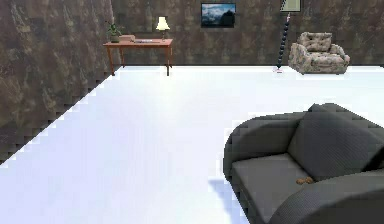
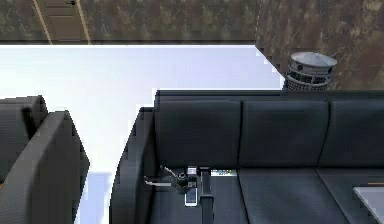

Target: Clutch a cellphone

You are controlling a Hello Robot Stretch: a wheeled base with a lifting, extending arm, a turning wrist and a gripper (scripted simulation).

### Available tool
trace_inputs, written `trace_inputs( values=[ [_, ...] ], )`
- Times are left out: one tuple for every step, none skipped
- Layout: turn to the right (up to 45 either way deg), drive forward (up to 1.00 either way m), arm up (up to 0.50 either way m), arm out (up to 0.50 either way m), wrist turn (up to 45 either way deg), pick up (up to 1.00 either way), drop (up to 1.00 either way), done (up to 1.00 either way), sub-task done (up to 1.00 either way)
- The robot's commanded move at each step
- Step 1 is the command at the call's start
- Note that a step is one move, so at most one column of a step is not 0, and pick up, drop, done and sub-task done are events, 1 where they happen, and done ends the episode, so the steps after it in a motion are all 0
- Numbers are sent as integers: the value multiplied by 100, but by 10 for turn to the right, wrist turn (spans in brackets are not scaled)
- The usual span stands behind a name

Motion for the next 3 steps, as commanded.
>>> trace_inputs(
  values=[
    [0,0,0,0,420,0,0,0,0],
    [0,0,-30,0,0,0,0,0,0],
    [0,0,0,0,0,100,0,0,0]
  ],
)
